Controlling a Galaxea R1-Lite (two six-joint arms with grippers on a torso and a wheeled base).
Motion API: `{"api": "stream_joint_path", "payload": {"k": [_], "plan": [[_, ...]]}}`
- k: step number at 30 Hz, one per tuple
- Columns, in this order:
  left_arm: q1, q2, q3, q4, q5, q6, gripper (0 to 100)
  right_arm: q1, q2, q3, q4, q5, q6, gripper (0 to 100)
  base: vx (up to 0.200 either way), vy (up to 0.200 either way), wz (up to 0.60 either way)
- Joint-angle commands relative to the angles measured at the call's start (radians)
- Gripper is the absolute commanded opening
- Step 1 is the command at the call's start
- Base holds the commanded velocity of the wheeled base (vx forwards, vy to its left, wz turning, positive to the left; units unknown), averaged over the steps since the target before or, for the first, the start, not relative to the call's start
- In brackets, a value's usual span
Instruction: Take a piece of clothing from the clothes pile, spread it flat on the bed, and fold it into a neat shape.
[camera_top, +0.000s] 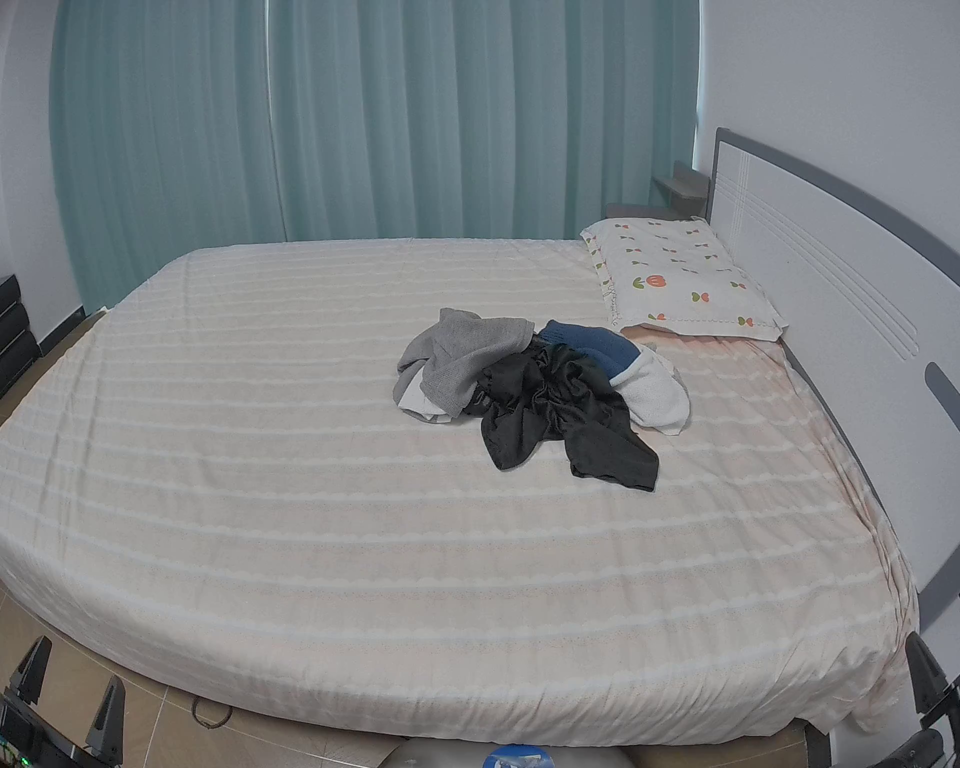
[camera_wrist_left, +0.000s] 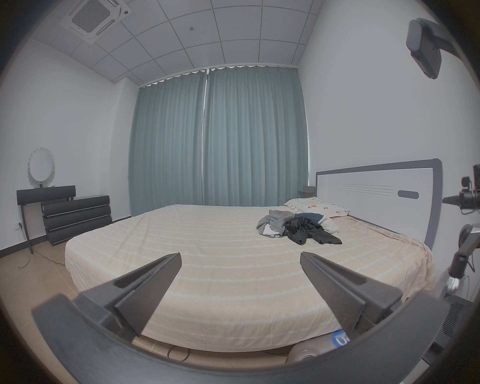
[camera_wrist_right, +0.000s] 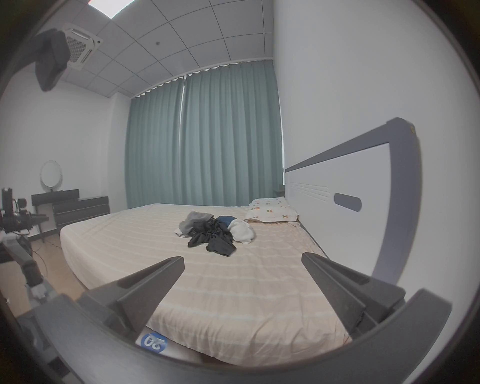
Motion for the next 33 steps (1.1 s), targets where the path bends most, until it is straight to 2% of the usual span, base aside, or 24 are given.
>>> {"api": "stream_joint_path", "payload": {"k": [1, 3, 4, 6, 8, 9, 10, 13, 15, 20, 25, 27, 29, 30, 33], "plan": [[0.000, -0.015, 0.018, 0.000, 0.000, -0.001, 100, 0.034, 0.542, -0.171, -0.056, 0.103, 0.035, 100, 0.000, 0.000, 0.00], [0.000, -0.015, 0.018, 0.000, 0.000, -0.001, 100, 0.053, 0.699, -0.179, -0.127, 0.104, 0.053, 100, 0.000, 0.000, 0.00], [0.000, -0.015, 0.018, 0.000, 0.000, -0.001, 100, 0.054, 0.713, -0.180, -0.136, 0.104, 0.054, 100, 0.000, 0.000, 0.00], [0.000, -0.015, 0.018, 0.000, 0.000, -0.001, 100, 0.086, 0.972, -0.205, -0.311, 0.104, 0.101, 100, 0.000, 0.000, 0.00], [0.000, -0.015, 0.018, 0.000, 0.000, -0.001, 100, 0.106, 1.151, -0.251, -0.407, 0.092, 0.130, 100, 0.000, 0.000, 0.00], [0.000, -0.015, 0.018, 0.000, 0.000, -0.001, 100, 0.108, 1.165, -0.254, -0.414, 0.090, 0.131, 100, 0.000, 0.000, 0.00], [0.000, -0.015, 0.018, 0.000, 0.000, -0.001, 100, 0.119, 1.314, -0.304, -0.483, 0.067, 0.150, 100, 0.000, 0.000, 0.00], [0.000, -0.015, 0.018, 0.000, 0.000, -0.001, 100, 0.122, 1.523, -0.423, -0.545, 0.024, 0.174, 100, 0.000, 0.000, 0.00], [0.000, -0.015, 0.018, 0.000, 0.000, -0.001, 100, 0.123, 1.610, -0.488, -0.552, 0.014, 0.196, 100, 0.000, 0.000, 0.00], [0.000, -0.015, 0.018, 0.000, 0.000, -0.001, 100, 0.178, 1.924, -0.786, -0.538, -0.077, 0.340, 100, 0.000, 0.000, 0.00], [0.000, -0.015, 0.018, 0.000, 0.000, -0.001, 100, 0.212, 2.147, -1.033, -0.501, -0.166, 0.369, 100, 0.000, 0.000, 0.00], [0.000, -0.015, 0.018, 0.000, 0.000, -0.001, 100, 0.223, 2.193, -1.116, -0.455, -0.175, 0.390, 100, 0.000, 0.000, 0.00], [0.000, -0.015, 0.018, 0.000, 0.000, -0.001, 100, 0.223, 2.193, -1.116, -0.455, -0.175, 0.390, 100, 0.000, 0.000, 0.00], [0.000, -0.015, 0.018, 0.000, 0.000, -0.001, 100, 0.243, 2.262, -1.257, -0.358, -0.177, 0.469, 100, 0.000, 0.000, 0.00], [0.000, -0.015, 0.018, 0.000, 0.000, -0.001, 100, 0.247, 2.331, -1.384, -0.280, -0.178, 0.533, 100, 0.000, 0.000, 0.00]]}}
